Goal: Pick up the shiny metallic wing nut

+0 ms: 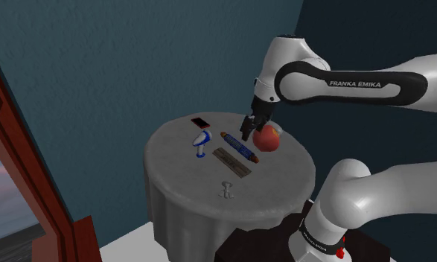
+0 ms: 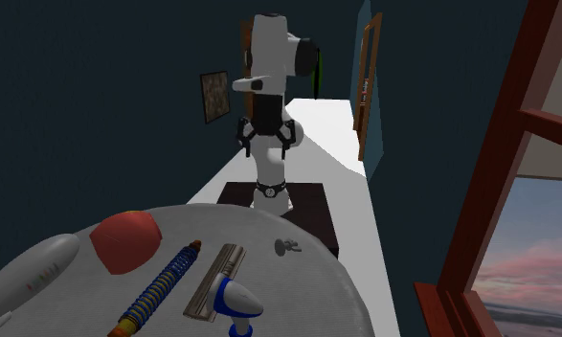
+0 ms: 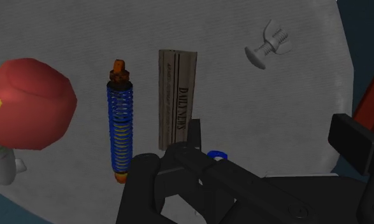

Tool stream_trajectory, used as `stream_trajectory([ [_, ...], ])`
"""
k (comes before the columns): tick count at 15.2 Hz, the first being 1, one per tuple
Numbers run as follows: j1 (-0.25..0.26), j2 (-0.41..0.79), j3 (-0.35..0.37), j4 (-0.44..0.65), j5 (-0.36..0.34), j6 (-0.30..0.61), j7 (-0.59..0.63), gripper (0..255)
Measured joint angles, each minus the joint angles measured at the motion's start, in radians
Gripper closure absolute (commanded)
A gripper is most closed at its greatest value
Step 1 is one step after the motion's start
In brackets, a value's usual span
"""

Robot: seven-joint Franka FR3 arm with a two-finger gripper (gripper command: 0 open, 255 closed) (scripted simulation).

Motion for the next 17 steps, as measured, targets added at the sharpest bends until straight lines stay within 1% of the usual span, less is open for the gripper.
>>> stream_trajectory([
  [3, 0.017, -0.005, 0.037, -0.100, 0.018, 0.096, 0.039, 0],
  [6, 0.030, 0.024, 0.067, -0.178, 0.031, 0.204, 0.071, 0],
  [12, 0.056, 0.142, 0.140, -0.309, 0.056, 0.455, 0.148, 0],
  [15, 0.055, 0.262, 0.188, -0.345, 0.059, 0.610, 0.195, 0],
  [17, 0.039, 0.362, 0.223, -0.362, 0.047, 0.727, 0.231, 0],
])
